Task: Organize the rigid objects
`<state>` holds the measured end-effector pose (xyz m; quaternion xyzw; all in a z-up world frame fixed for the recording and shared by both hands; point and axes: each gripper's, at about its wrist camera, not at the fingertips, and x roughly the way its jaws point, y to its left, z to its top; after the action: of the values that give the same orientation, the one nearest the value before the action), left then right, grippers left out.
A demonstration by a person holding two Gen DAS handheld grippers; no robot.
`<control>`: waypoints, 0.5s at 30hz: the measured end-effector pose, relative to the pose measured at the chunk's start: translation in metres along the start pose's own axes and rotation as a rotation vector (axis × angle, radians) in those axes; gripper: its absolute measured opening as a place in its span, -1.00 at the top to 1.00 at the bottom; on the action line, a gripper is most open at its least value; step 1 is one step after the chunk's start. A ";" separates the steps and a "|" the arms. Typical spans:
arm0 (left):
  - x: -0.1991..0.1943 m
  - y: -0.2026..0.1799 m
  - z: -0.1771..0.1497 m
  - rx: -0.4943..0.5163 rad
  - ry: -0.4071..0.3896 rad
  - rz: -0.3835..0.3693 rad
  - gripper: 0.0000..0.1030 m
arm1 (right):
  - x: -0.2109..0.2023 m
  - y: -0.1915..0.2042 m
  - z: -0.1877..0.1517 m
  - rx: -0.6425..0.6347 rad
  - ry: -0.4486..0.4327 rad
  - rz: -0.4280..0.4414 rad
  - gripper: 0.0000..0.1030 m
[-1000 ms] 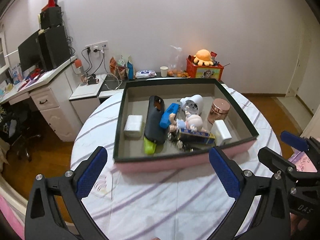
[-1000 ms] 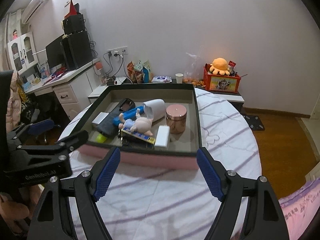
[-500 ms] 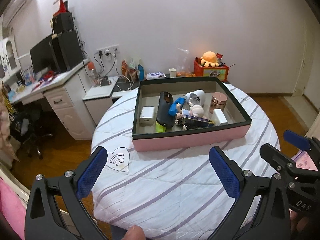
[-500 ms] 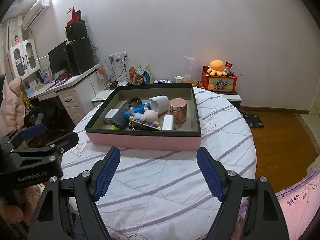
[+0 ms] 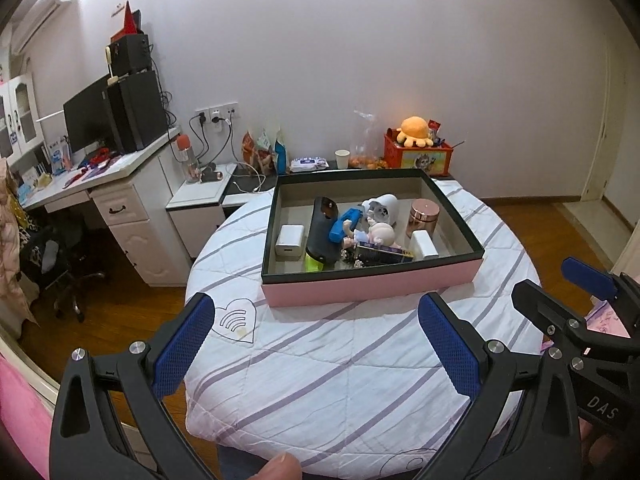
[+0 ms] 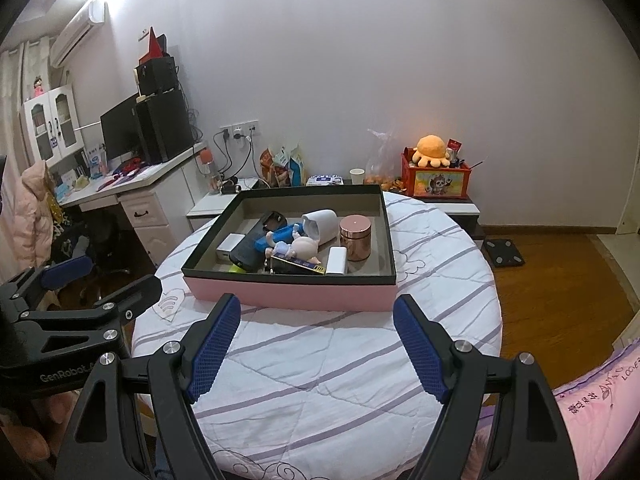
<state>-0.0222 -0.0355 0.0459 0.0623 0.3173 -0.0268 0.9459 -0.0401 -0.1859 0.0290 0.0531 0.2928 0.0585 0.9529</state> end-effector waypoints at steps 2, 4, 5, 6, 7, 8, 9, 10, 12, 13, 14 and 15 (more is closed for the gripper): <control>0.000 0.000 0.000 -0.003 0.001 -0.008 -1.00 | 0.000 0.002 0.001 -0.001 -0.002 0.002 -0.56; -0.003 0.001 0.001 -0.006 0.000 -0.013 -1.00 | -0.001 0.004 0.001 -0.004 -0.004 0.003 -0.56; -0.004 0.001 0.001 -0.008 0.000 -0.013 -1.00 | -0.001 0.005 0.001 -0.005 -0.004 0.003 -0.56; -0.004 0.001 0.001 -0.008 0.000 -0.013 -1.00 | -0.002 0.005 0.001 -0.007 -0.005 0.004 -0.56; -0.004 0.001 0.001 -0.008 0.000 -0.013 -1.00 | -0.002 0.006 0.001 -0.008 -0.007 0.004 -0.56; -0.005 0.001 0.002 -0.010 0.000 -0.013 -1.00 | -0.003 0.006 0.001 -0.009 -0.007 0.003 -0.56; -0.005 0.002 0.002 -0.010 0.000 -0.014 -1.00 | -0.003 0.006 0.002 -0.007 -0.009 0.003 -0.56; -0.006 0.001 0.002 -0.011 0.000 -0.015 -1.00 | -0.004 0.006 0.003 -0.004 -0.011 0.002 -0.56; -0.006 0.002 0.003 -0.011 -0.003 -0.011 -1.00 | -0.007 0.005 0.004 -0.001 -0.016 -0.006 -0.56; -0.007 0.001 0.003 -0.013 -0.008 -0.005 -1.00 | -0.007 0.005 0.004 0.002 -0.017 -0.012 -0.56; -0.009 0.001 0.004 -0.013 -0.015 0.002 -1.00 | -0.008 0.006 0.006 0.006 -0.017 -0.016 -0.56; -0.010 0.001 0.004 -0.015 -0.021 0.007 -1.00 | -0.008 0.006 0.007 0.011 -0.018 -0.021 -0.56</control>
<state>-0.0274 -0.0347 0.0548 0.0563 0.3075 -0.0218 0.9496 -0.0436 -0.1814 0.0400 0.0557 0.2850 0.0467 0.9558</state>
